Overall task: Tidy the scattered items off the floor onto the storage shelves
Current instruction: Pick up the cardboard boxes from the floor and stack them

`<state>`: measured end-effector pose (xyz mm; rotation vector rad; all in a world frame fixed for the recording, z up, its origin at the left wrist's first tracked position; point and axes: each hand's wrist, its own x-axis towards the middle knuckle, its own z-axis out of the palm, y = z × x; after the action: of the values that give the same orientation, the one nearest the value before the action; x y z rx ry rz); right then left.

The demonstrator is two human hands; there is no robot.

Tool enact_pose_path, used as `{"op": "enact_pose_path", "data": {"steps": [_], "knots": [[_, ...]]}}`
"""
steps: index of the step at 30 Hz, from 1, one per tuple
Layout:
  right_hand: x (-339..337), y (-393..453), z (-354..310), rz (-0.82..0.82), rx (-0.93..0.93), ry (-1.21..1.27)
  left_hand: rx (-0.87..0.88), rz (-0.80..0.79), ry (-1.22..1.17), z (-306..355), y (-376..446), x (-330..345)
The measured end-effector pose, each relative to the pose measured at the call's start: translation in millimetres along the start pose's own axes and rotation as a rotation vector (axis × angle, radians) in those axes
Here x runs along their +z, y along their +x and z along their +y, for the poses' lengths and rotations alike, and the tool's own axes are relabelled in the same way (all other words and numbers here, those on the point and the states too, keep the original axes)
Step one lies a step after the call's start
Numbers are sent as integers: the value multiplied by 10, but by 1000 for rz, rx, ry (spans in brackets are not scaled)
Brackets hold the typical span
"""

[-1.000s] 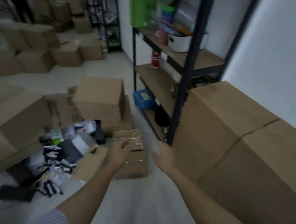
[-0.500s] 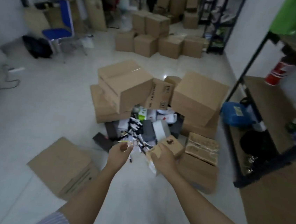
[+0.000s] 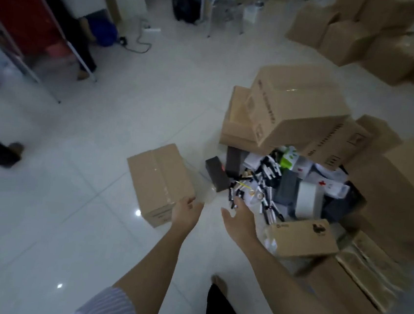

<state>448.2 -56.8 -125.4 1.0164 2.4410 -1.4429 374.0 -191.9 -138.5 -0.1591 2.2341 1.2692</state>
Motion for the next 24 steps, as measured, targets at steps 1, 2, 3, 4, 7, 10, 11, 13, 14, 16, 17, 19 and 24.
{"op": "enact_pose_path", "data": {"steps": [1, 2, 3, 4, 7, 10, 11, 13, 14, 16, 17, 19, 24], "knots": [[67, 152, -40, -24, -7, -17, -41, 43, -29, -34, 116, -29], [137, 306, -77, -47, -9, -30, -72, 80, -51, -71, 234, -56], [209, 465, -100, -66, -10, -40, -99, 110, -70, -98, 344, -77], [283, 631, -122, -87, -6, -53, -130, 139, -94, -125, 459, -100], [542, 1100, -155, -151, 15, -99, -229, 197, -200, -326, 839, -133], [892, 1527, -117, -184, 22, -133, -307, 227, -265, -632, 1213, -156], [1023, 1658, -86, -194, 29, -141, -336, 238, -288, -749, 1347, -155], [1313, 1907, 16, -225, 49, -153, -392, 281, -355, -972, 1619, -156], [1469, 2028, 91, -240, 61, -156, -418, 300, -392, -1098, 1764, -146], [1780, 2252, 270, -252, 82, -157, -465, 327, -473, -1371, 2054, -113], [1936, 2363, 372, -252, 96, -153, -490, 339, -510, -1511, 2205, -94], [2259, 2598, 589, -254, 119, -136, -547, 378, -590, -1805, 2532, -50], [3016, 3123, 1033, -191, 121, 15, -645, 586, -673, -2560, 3285, 45]]}}
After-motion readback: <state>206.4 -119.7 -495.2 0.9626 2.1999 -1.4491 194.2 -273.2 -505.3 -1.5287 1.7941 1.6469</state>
